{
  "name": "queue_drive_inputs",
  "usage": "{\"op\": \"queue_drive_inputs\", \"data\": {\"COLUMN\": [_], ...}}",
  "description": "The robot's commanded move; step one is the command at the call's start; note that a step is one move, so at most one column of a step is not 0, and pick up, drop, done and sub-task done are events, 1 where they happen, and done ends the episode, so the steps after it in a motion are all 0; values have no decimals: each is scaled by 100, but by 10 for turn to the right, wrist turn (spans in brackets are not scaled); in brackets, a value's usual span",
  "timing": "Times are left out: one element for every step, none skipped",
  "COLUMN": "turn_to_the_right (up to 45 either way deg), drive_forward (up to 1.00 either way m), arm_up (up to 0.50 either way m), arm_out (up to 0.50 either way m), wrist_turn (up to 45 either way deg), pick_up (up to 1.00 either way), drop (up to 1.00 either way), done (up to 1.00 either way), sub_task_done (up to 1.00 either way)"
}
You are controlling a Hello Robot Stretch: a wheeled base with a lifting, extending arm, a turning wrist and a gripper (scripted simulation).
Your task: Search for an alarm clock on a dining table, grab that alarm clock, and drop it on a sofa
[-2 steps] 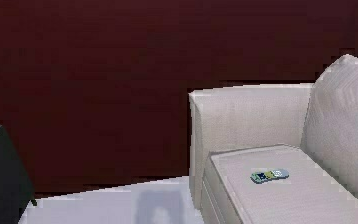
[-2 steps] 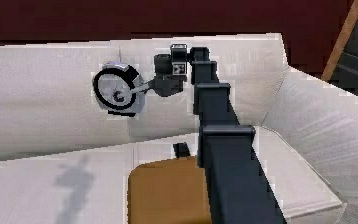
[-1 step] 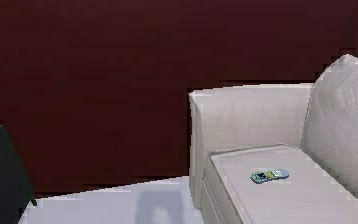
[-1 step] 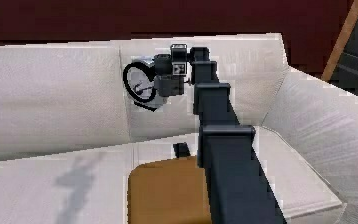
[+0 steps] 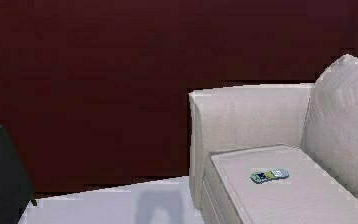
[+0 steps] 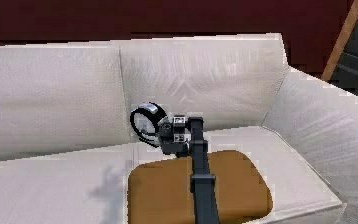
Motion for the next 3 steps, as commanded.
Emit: {"op": "queue_drive_inputs", "data": {"turn_to_the_right": [0, 0, 0], "drive_forward": [0, 0, 0], "arm_up": [-32, 0, 10], "arm_out": [0, 0, 0], "wrist_turn": [0, 0, 0], "pick_up": [0, 0, 0], "drop": [0, 100, 0], "done": [0, 0, 0], "sub_task_done": [0, 0, 0]}}
